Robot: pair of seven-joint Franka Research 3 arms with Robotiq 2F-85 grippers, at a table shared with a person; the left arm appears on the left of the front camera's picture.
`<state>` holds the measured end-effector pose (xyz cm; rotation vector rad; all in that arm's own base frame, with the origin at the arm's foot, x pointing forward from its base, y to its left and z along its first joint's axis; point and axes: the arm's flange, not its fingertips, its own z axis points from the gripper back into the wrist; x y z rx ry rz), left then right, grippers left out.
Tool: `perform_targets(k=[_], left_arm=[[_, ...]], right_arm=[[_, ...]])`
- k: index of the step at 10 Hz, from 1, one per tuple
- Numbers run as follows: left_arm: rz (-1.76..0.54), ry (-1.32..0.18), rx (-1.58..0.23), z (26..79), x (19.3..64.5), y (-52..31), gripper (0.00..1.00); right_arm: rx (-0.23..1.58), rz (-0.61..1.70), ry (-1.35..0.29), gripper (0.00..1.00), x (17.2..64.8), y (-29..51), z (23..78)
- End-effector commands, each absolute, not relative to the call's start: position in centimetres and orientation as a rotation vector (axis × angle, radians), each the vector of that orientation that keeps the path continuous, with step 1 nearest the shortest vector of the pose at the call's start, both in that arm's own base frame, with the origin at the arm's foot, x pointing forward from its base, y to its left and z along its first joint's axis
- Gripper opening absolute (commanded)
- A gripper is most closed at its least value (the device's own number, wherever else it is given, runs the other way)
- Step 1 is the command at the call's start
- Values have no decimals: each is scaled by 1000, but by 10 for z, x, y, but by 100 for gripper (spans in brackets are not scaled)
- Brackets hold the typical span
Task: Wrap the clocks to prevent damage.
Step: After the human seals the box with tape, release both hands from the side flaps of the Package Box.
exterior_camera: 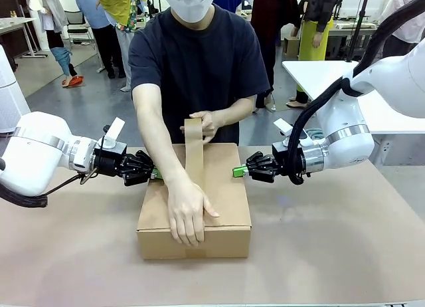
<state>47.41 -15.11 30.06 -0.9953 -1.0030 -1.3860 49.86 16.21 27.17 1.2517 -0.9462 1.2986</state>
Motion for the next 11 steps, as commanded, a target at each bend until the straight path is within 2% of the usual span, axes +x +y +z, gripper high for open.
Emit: perform_targets(k=[1, 11], left_arm=[[-1387, -1000, -991, 298, 473, -152, 0], [-1387, -1000, -991, 298, 473, -152, 0]], right_arm=[[1237, 1291, -941, 1, 497, 162, 269], [1237, 1291, -941, 1, 497, 162, 269]])
